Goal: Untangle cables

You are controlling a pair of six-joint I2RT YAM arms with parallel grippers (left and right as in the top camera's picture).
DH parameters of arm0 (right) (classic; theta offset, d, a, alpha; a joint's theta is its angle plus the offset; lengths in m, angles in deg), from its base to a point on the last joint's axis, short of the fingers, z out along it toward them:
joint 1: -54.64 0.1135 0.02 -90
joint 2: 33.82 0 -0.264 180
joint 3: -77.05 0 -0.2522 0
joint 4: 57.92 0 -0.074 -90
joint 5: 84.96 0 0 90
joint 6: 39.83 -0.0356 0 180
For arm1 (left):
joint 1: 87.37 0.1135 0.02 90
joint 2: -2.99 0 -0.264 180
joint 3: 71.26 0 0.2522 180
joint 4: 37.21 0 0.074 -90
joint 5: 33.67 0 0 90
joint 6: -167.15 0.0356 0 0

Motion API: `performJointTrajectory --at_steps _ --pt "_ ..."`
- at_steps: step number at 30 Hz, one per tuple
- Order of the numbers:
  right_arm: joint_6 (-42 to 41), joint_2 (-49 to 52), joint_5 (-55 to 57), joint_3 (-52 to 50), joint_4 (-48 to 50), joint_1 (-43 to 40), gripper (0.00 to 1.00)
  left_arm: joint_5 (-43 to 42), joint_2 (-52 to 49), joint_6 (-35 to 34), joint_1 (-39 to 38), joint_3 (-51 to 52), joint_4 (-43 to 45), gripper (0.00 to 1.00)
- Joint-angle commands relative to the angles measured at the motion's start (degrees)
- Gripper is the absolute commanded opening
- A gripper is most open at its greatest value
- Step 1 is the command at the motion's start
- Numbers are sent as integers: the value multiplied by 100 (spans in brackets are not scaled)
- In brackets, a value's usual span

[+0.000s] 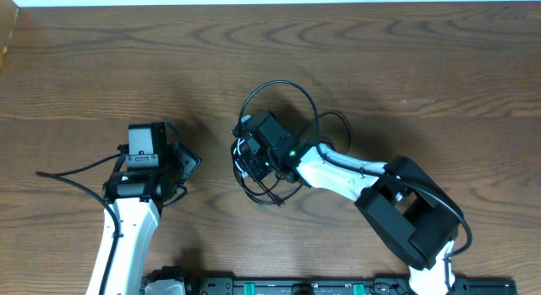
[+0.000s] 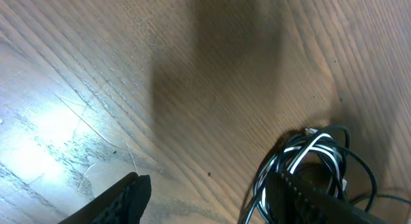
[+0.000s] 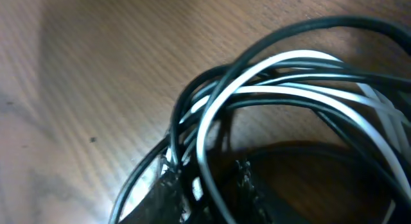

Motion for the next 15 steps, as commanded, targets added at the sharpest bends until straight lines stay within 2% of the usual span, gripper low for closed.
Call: performJointTrajectory --at_steps 1,9,14,15 --pt "57 162 387 -20 26 33 26 35 -33 31 20 -52 -15 64" --pt "-129 380 382 -20 271 33 34 35 -33 31 20 -52 -17 64" --pt "-278 470 374 -15 417 26 20 35 -35 31 20 -52 -17 65" --pt "-291 448 358 -15 437 24 12 35 -35 31 20 -52 -17 65"
